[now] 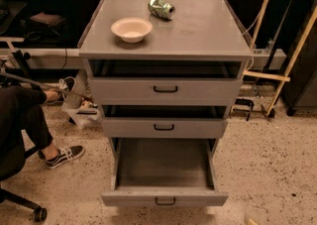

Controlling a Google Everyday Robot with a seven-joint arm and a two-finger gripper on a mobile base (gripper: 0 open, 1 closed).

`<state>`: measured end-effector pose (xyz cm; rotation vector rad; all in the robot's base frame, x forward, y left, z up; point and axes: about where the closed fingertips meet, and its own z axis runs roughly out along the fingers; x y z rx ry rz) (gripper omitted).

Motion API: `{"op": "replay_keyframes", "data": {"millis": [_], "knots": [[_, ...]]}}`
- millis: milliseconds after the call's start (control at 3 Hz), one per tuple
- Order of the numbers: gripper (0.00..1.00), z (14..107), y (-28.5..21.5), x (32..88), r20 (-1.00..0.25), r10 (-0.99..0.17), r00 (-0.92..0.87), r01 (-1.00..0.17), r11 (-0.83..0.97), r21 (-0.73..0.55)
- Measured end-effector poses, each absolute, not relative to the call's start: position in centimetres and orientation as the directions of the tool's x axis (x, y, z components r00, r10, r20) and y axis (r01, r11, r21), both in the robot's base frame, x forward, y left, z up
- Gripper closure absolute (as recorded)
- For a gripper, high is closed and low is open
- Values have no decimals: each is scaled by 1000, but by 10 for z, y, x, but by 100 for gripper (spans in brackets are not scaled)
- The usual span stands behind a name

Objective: Open bottom drawer

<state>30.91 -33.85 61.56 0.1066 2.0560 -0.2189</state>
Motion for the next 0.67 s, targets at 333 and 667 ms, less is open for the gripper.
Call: {"op": "replay_keyframes", "data": {"millis": [333,667], "knots": [[0,624,-320,273,-873,-12,-487,180,977,-114],[0,624,-320,273,-873,-12,-487,180,977,-114]]}}
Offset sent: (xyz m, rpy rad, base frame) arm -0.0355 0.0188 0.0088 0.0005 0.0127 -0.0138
